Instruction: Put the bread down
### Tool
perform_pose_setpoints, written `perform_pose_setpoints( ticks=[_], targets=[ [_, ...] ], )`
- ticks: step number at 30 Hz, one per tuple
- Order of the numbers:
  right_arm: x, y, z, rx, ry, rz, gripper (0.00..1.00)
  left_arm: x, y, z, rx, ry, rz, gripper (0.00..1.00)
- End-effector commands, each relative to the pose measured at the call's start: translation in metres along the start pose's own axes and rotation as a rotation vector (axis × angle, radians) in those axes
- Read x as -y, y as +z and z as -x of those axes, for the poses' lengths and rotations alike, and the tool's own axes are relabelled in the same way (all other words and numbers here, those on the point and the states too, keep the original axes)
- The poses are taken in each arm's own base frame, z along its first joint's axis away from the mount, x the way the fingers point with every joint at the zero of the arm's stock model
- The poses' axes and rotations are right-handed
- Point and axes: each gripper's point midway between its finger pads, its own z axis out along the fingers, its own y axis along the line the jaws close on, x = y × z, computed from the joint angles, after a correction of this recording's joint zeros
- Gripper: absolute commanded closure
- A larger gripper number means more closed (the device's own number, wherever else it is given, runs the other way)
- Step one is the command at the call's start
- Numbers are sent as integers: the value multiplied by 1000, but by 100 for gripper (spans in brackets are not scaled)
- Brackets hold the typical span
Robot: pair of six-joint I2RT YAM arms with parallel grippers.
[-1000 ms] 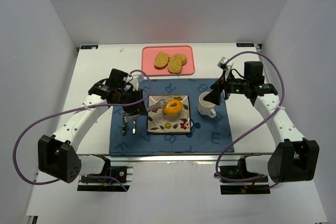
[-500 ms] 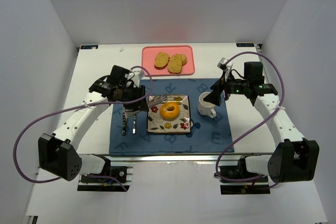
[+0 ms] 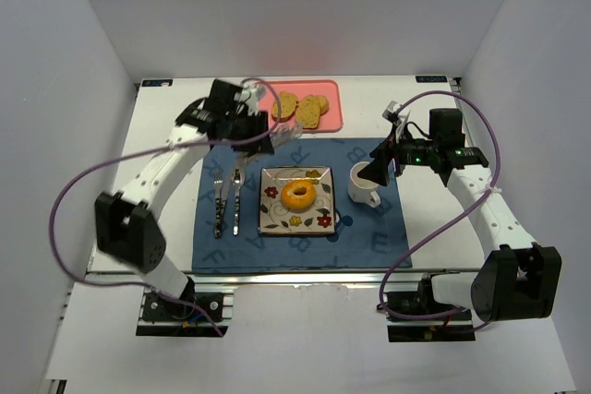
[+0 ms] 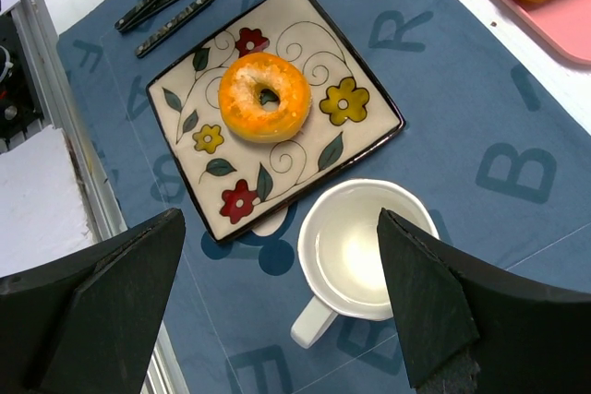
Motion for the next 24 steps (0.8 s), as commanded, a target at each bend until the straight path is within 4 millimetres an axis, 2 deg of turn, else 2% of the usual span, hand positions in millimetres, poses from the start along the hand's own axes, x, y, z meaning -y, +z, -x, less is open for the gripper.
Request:
perform_pose_setpoints(
  ticks=[1, 2, 3, 4, 5, 6, 7, 8, 9, 10, 14, 18, 20, 21, 22, 24],
  targets=[
    [0, -2, 12, 36, -27, 10, 11, -3, 20, 74, 170, 39, 29, 46],
    [0, -2, 13, 37, -35, 11, 11, -6, 36, 93, 174, 36, 30, 46],
    [1, -2, 13, 36, -43, 7, 11, -9, 43, 103, 174, 30, 31, 46],
    [0, -2, 14, 36, -47, 8, 11, -18, 49, 110, 165, 10, 38, 46],
    [1, -3, 14, 37, -49, 7, 11, -27, 75, 106, 106, -8, 17, 46],
    [1, -3, 15, 37, -52, 5, 11, -23, 68, 128, 135, 1, 6, 45],
    [1, -3, 15, 39, -53, 4, 11, -30, 72, 136, 138, 11, 3, 45],
    [0, -3, 16, 41, -57, 3, 11, -36, 84, 138, 123, 2, -10, 45],
    [0, -3, 14, 39, -51, -1, 11, -43, 81, 153, 172, -2, -35, 43],
    [1, -3, 14, 40, -50, -3, 11, -44, 83, 154, 175, -17, -61, 40],
    [-1, -5, 10, 34, -48, -7, 11, -55, 97, 156, 162, 8, -60, 40],
    [0, -5, 8, 29, -49, -11, 11, -59, 116, 141, 124, 8, -94, 41],
    [1, -4, 7, 26, -47, -10, 11, -57, 118, 136, 120, 11, -112, 41],
    [1, -4, 7, 27, -46, -12, 11, -51, 113, 140, 144, 25, -136, 42],
    [1, -4, 7, 25, -47, -10, 11, -52, 115, 131, 130, 20, -143, 42],
    [2, -4, 6, 23, -44, -11, 11, -45, 111, 134, 156, 36, -176, 42]
  ],
)
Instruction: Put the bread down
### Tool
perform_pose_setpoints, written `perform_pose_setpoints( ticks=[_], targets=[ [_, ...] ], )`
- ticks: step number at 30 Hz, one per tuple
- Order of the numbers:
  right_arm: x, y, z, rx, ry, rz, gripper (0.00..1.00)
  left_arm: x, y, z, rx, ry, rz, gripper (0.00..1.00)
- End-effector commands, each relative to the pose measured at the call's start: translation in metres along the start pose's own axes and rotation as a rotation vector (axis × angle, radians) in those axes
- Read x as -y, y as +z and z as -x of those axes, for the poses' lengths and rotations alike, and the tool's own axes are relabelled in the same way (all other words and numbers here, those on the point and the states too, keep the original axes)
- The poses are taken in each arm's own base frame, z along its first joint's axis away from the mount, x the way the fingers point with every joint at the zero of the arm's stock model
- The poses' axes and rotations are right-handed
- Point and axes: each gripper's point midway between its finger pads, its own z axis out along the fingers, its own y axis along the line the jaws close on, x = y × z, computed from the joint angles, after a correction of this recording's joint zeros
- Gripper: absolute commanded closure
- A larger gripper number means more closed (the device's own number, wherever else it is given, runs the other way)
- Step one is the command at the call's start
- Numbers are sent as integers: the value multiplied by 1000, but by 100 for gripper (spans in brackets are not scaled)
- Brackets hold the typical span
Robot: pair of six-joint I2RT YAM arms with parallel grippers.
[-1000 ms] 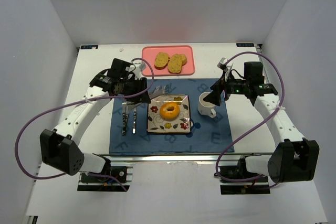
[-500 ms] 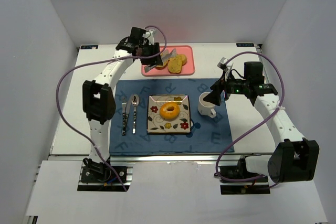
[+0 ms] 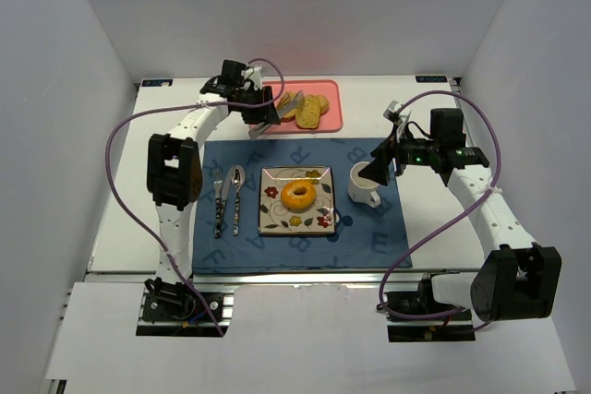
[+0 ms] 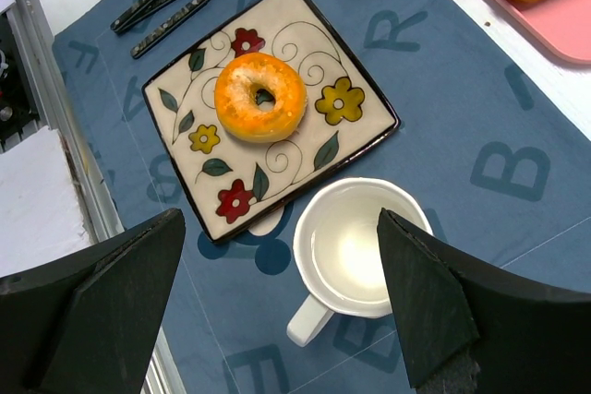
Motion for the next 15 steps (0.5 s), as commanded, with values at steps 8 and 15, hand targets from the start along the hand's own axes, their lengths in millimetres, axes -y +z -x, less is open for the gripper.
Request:
perform_pose_setpoints(
  ticks=[8, 15],
  targets=[
    [0, -1, 4, 19, -33, 2, 11, 37, -24, 7, 66, 69, -135, 44],
    [0, -2, 4, 19, -37, -3, 11, 44, -13, -8, 28, 69, -177, 48]
  ],
)
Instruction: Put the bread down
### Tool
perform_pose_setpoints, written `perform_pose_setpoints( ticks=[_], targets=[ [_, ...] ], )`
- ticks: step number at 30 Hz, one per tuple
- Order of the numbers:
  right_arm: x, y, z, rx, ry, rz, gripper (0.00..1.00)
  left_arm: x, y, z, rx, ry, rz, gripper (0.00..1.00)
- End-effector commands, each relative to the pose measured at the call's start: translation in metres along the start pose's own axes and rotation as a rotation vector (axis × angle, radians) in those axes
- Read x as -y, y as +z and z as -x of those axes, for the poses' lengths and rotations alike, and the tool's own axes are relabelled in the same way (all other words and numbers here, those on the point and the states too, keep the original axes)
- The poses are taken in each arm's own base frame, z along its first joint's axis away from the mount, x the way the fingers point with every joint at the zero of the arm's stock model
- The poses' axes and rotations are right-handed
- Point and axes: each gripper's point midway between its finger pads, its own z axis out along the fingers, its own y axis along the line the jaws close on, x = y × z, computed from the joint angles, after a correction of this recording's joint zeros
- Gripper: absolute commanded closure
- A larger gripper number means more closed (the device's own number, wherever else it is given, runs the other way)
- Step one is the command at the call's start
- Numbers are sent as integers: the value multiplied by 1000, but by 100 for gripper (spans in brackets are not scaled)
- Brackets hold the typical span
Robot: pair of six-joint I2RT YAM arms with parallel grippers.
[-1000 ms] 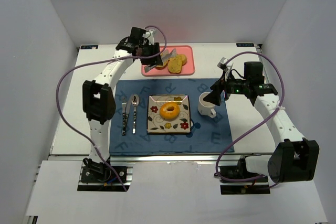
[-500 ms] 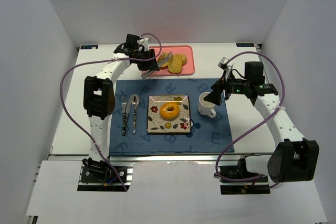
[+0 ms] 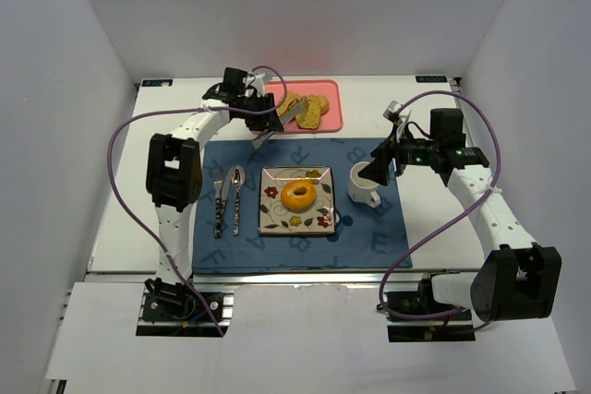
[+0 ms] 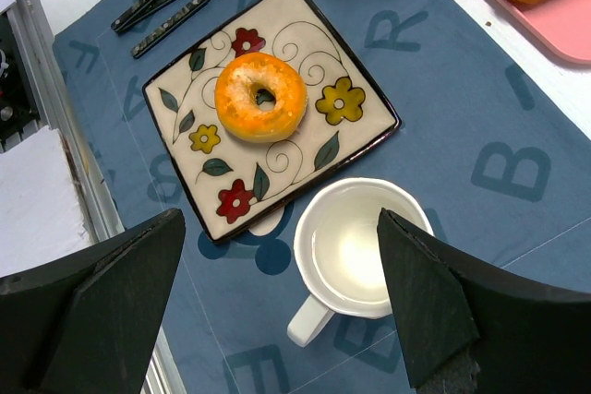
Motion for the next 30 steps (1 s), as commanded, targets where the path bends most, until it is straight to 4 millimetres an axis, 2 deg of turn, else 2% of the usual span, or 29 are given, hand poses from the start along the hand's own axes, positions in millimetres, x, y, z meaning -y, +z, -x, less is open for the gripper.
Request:
perform_pose_setpoints(
  ticks=[1, 3, 6, 7, 9, 12, 13, 16, 17, 19, 20, 22, 25, 27, 30],
  targets=[
    [0, -2, 4, 20, -38, -3, 11, 36, -20, 19, 59, 74, -74, 50],
    [-1, -2, 4, 19, -37, -3, 11, 34, -19, 16, 49, 67, -72, 54],
    [-1, -3, 4, 20, -40, -5, 11, 33, -18, 15, 45, 62, -66, 67],
    [-1, -3, 4, 21, -41, -5, 11, 33, -19, 16, 47, 63, -67, 77],
    [-1, -3, 4, 22, -40, -6, 11, 37, -22, 20, 61, 60, -73, 85],
    [-1, -3, 4, 21, -41, -5, 11, 53, -38, 35, 117, 71, -95, 95],
    [-1, -4, 5, 22, -42, -5, 11, 64, -49, 41, 141, 84, -116, 97],
    [-2, -4, 3, 20, -38, -5, 11, 85, -70, 54, 202, 101, -164, 100],
    [-3, -4, 3, 19, -38, -2, 11, 96, -83, 58, 229, 116, -180, 100],
    [-3, -5, 3, 21, -38, -4, 11, 106, -94, 54, 228, 120, -210, 100],
    [-3, -5, 2, 21, -38, -4, 11, 112, -104, 46, 221, 117, -215, 100],
    [-4, -5, 3, 23, -44, -4, 11, 115, -112, 31, 195, 119, -217, 100],
    [-4, -5, 1, 20, -38, -4, 11, 113, -126, -18, 103, 98, -210, 100],
    [-4, -5, 2, 20, -38, -2, 11, 111, -139, -59, 25, 66, -194, 100],
    [-4, -4, 0, 17, -31, -1, 11, 112, -154, -100, -53, 9, -176, 100]
  ],
)
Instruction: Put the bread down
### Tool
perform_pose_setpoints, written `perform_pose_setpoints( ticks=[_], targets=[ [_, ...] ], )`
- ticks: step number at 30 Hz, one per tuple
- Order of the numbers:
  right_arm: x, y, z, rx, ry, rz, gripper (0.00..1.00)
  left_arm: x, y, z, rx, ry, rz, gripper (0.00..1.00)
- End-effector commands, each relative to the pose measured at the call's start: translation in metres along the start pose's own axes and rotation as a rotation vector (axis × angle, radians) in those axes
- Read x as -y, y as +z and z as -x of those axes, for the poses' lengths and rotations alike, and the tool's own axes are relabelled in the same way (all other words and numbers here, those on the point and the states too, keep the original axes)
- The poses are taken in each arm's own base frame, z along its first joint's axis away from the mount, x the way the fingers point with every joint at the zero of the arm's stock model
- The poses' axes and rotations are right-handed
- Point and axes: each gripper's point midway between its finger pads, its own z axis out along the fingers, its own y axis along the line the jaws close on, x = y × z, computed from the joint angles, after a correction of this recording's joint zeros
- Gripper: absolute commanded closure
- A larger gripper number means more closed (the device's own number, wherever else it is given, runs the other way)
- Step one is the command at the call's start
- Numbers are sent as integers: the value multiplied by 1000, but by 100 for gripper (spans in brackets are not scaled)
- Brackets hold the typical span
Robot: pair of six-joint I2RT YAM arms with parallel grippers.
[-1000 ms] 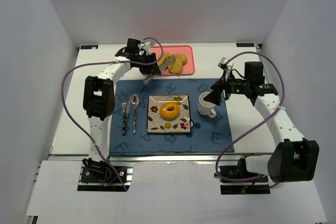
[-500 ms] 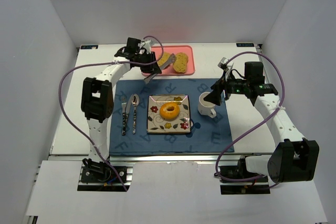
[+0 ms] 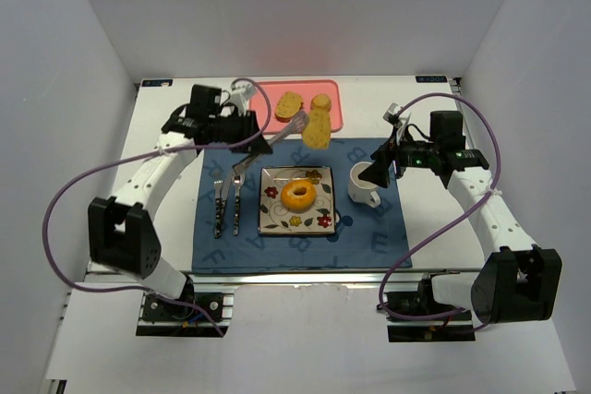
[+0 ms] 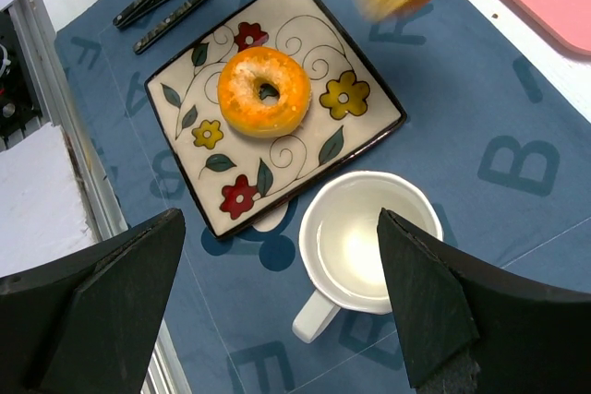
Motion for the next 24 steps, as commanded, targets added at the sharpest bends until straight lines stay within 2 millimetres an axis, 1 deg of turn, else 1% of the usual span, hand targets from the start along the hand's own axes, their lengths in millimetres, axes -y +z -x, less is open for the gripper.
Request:
perform_pose_setpoints(
  ticks=[1, 4, 6, 7, 8, 10, 11, 14, 15, 19, 24],
  targets=[
    [-1, -3, 5, 20, -35, 0, 11, 13, -26, -62, -123, -75, -9, 100],
    [-1, -3, 5, 20, -29, 2, 11, 20, -41, -93, -152, -146, 6, 100],
    [-1, -2, 5, 19, -25, 7, 11, 25, -46, -105, -161, -185, -3, 100],
    [-1, -2, 5, 19, -25, 7, 11, 25, -48, -113, -169, -202, 1, 100],
    [-1, -1, 5, 19, -24, 10, 11, 28, -53, -116, -159, -198, 2, 100],
    [-1, -1, 5, 20, -21, 12, 11, 27, -54, -122, -168, -211, 12, 100],
    [-1, -1, 4, 19, -17, 15, 11, 26, -55, -129, -187, -225, 17, 99],
    [-2, -1, 4, 21, -16, 16, 11, 18, -55, -142, -242, -245, 47, 82],
    [-2, -1, 5, 21, -17, 17, 11, 15, -55, -144, -253, -243, 63, 70],
    [-2, -1, 5, 23, -20, 14, 11, 5, -57, -148, -280, -234, 125, 56],
    [-2, -2, 4, 22, -23, 7, 11, 1, -60, -144, -280, -218, 153, 49]
  ],
)
